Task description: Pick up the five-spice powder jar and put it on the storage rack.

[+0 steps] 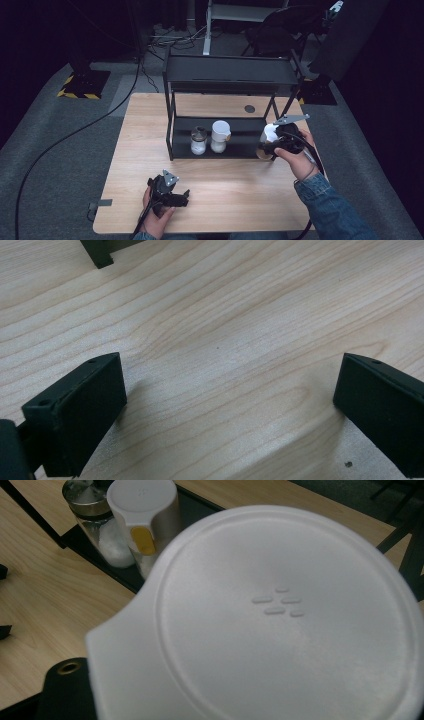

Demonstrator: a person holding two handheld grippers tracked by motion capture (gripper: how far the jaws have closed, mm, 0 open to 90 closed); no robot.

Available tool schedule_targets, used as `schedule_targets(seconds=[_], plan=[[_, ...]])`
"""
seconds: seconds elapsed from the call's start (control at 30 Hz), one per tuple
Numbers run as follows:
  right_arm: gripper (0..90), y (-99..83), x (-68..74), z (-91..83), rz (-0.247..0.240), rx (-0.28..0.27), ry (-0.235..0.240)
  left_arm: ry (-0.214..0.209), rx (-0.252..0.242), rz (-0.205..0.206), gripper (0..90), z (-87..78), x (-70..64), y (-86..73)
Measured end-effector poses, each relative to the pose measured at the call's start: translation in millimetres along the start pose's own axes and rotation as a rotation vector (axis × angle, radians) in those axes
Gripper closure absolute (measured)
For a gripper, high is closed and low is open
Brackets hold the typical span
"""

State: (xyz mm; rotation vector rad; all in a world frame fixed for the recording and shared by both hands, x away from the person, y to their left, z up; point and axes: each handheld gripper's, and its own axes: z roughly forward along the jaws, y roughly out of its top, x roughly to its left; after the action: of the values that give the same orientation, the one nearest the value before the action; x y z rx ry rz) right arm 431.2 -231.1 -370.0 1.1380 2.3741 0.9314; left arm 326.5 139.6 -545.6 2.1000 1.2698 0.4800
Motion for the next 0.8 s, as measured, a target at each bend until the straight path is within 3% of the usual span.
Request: schedule_targets(seconds=[0.8], plan=[[21.3, 12.9, -0.6, 25.0, 0.001, -0.006, -0.001, 0.002, 0.001, 0.001, 0.3, 0.1, -0.1, 0.3]])
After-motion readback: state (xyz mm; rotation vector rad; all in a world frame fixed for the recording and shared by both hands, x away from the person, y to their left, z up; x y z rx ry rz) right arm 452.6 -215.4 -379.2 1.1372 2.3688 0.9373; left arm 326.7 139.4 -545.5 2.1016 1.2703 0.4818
